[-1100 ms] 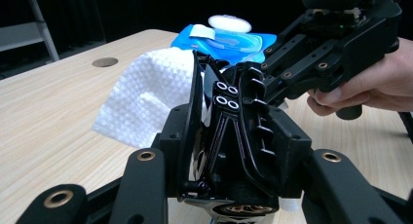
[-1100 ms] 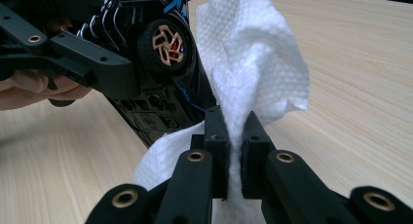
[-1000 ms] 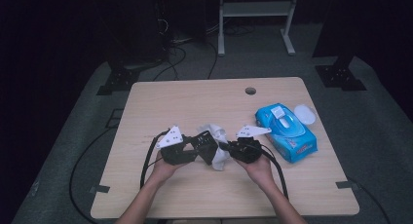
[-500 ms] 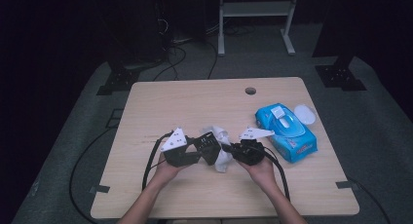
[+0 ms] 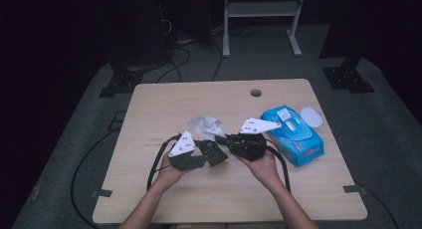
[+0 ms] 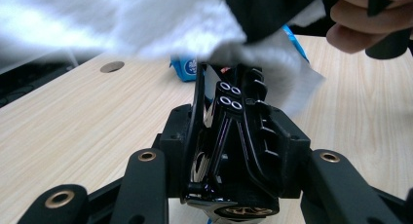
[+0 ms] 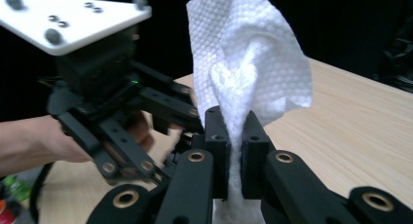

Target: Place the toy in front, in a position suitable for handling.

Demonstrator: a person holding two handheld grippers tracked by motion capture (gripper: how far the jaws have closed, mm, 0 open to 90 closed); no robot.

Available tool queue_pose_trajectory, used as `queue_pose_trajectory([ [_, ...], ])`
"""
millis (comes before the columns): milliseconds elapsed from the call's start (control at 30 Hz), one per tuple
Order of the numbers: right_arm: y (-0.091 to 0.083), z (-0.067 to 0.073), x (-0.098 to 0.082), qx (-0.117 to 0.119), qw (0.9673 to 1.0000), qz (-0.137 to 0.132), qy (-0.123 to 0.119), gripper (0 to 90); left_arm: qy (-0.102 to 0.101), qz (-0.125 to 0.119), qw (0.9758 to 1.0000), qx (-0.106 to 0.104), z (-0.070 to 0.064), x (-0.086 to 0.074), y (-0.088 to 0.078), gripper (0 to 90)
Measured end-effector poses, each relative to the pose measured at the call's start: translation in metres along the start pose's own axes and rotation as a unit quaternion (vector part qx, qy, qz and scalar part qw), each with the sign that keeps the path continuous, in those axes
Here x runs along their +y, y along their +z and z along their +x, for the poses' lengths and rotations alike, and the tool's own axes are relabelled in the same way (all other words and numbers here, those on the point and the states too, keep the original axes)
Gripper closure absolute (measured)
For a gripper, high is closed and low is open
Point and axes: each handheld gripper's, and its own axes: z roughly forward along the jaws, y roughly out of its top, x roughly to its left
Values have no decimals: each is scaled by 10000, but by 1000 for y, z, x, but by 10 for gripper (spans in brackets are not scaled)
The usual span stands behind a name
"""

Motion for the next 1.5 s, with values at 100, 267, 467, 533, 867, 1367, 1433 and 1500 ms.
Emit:
queue_pose_trajectory([
  [100,7,3,-1,38,9999,111,-88,847,-31,21,10000,-7,1,0,-1,585],
  [267,7,0,-2,-23,9998,167,-130,848,1,30,10000,-7,1,1,-1,585],
  [467,1,0,-1,-187,9990,308,-254,849,32,15,10000,-28,-1,3,1,584],
  [533,0,1,-1,-230,9987,338,-300,850,31,0,10000,-40,-1,3,1,583],
  [867,-1,2,2,-423,9975,436,-364,853,-346,89,9993,-117,8,-3,6,458],
  [1367,1,1,0,-126,9994,264,-174,851,-110,-54,9999,-101,4,-6,5,610],
  [1433,1,-3,-2,-135,9995,255,-112,852,-121,-61,9999,-79,4,-7,4,610],
  [1500,-1,-7,-2,-216,9994,259,-89,852,-123,-86,9999,-85,5,-7,4,610],
])
